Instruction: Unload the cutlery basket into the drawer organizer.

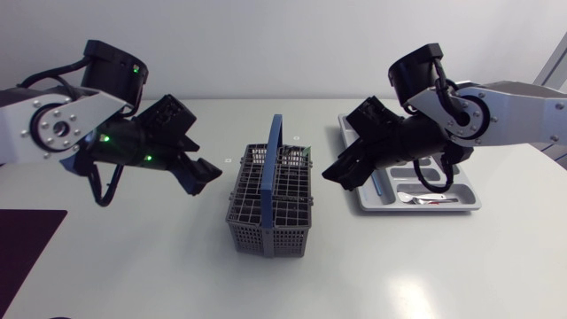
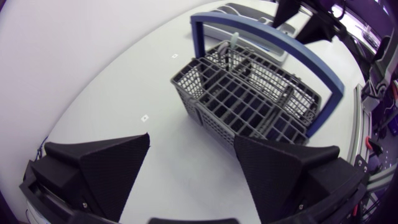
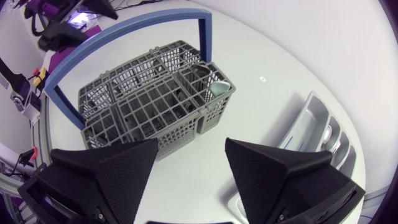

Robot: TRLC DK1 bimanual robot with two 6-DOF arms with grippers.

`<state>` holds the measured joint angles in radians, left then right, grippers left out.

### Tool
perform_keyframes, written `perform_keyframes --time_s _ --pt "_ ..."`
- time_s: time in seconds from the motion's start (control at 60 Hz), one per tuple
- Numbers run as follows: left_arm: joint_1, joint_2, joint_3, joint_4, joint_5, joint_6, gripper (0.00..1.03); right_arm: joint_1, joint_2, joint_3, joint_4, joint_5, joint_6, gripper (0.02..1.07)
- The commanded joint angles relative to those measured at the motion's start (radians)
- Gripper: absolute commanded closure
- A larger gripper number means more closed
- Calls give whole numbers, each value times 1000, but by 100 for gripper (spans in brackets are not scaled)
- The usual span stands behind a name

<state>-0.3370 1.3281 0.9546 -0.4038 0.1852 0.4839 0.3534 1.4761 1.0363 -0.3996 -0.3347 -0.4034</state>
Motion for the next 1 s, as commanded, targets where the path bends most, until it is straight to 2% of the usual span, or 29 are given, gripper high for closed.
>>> perform_keyframes --time_s 0.0,0.217,0.433,0.7,0.983 --pt "-37 -83 -77 -30 5 32 5 -28 58 30 35 14 -25 28" --pt "-149 -162 -174 -89 5 45 5 -53 178 93 105 11 -17 29" --pt "-237 -181 -237 -98 5 38 5 -64 294 182 154 11 15 28" --pt "-270 -121 -264 -50 5 38 5 -91 494 392 177 16 135 28" --pt "-243 -7 -249 51 5 48 5 -71 570 475 113 -40 164 28"
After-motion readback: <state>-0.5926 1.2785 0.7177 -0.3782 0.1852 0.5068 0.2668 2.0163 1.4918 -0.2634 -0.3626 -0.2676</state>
